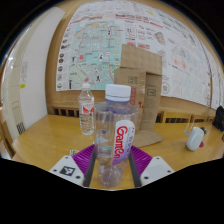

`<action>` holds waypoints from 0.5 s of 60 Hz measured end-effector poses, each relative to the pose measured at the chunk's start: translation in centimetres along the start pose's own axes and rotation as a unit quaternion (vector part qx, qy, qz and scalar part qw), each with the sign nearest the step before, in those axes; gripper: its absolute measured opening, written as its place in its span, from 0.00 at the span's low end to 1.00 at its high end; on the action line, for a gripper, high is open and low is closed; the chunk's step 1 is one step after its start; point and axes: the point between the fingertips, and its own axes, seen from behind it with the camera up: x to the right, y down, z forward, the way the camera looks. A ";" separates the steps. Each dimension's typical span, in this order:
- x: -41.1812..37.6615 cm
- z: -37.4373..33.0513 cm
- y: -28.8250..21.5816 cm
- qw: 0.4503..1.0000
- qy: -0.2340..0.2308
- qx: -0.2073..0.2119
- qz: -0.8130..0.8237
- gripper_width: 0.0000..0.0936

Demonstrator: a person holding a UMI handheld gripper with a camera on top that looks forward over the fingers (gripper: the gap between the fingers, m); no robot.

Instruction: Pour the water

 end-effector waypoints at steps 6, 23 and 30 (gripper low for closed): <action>0.0 0.3 -0.3 1.000 -0.004 0.013 0.002 0.53; -0.9 0.4 -0.6 0.999 -0.038 0.033 0.010 0.39; -1.1 -0.8 -3.7 0.994 -0.077 0.053 0.049 0.38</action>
